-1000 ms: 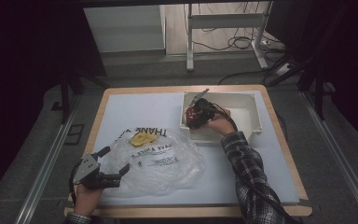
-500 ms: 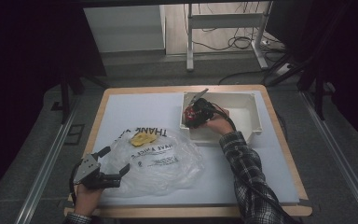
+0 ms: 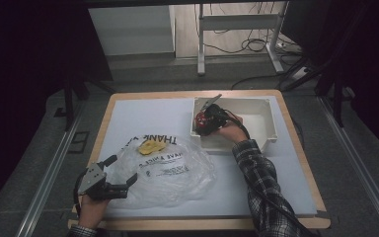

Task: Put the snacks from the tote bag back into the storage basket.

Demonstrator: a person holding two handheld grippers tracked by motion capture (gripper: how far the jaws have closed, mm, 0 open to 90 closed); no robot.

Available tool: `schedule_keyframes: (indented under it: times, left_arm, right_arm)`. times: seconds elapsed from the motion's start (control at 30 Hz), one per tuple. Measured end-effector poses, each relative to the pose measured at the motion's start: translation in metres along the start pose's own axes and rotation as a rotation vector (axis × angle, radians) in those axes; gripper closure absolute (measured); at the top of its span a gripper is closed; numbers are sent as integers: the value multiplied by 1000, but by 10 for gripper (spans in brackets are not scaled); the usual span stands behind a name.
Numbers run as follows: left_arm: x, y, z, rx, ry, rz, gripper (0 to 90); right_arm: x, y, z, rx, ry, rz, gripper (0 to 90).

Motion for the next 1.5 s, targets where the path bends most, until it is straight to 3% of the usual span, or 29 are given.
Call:
schedule_keyframes:
  times: [0.53,1.5]
  left_arm:
    - [0,0,0,-2,1,2,10]
    - [0,-1,0,-2,3,3,10]
  right_arm:
    - [3,0,-1,-6,-13,-18,90]
    - [22,10,10,19,-21,-75,53]
Point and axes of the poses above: each handheld gripper's, and its own axes: x roughly backward along the jaws, y roughly out of its top, z roughly to its left, the point moved 10 cm from there along -x, roughly forward along the jaws, and after that the axes turned 12 degrees about y, right-handed, at the moved point
